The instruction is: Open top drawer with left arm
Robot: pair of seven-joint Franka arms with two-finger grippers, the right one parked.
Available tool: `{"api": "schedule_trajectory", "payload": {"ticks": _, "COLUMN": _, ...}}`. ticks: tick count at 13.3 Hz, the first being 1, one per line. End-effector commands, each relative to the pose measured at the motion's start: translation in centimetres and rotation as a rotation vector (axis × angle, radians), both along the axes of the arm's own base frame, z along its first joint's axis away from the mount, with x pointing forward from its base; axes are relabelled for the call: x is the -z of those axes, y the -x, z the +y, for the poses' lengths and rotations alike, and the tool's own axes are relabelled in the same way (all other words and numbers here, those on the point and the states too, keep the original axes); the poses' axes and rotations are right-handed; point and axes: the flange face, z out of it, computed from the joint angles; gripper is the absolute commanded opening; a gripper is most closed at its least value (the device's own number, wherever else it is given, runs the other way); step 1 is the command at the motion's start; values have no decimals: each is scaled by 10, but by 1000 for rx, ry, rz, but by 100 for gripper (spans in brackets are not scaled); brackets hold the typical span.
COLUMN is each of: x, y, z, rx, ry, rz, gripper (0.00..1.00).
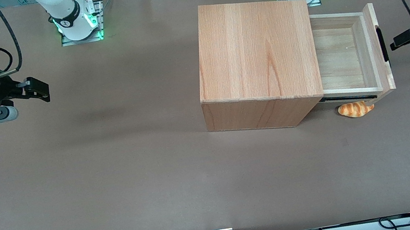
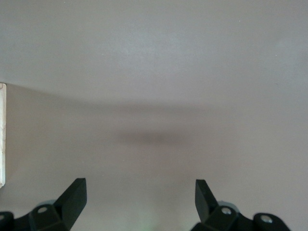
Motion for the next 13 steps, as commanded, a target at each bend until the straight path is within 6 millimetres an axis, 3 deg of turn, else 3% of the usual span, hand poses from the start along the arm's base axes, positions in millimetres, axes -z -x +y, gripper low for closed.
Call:
{"api": "schedule_trajectory", "payload": {"ticks": 1, "x": -36, "y": -7, "z": 1, "rx": -33, "ry": -43, "rz": -10, "gripper": 100}}
{"api": "schedule_trajectory", "payload": {"ticks": 7, "x": -100, "y": -23, "z": -17, "rx": 1, "ry": -61, "rz": -95, "gripper": 100}}
{"api": "schedule_trajectory", "payload": {"ticks": 9, "x": -112, "y": -23, "z": -19, "rx": 5, "ry": -62, "rz": -118, "gripper": 100}}
{"api": "schedule_trajectory", "payload": {"ticks": 12, "x": -141, "y": -28, "z": -39, "rx": 51, "ry": -66, "rz": -155, "gripper": 100}}
{"api": "schedule_trajectory", "payload": {"ticks": 13, "x": -144, "y": -28, "z": -56, "rx": 86, "ry": -64, "rz": -137, "gripper": 100}}
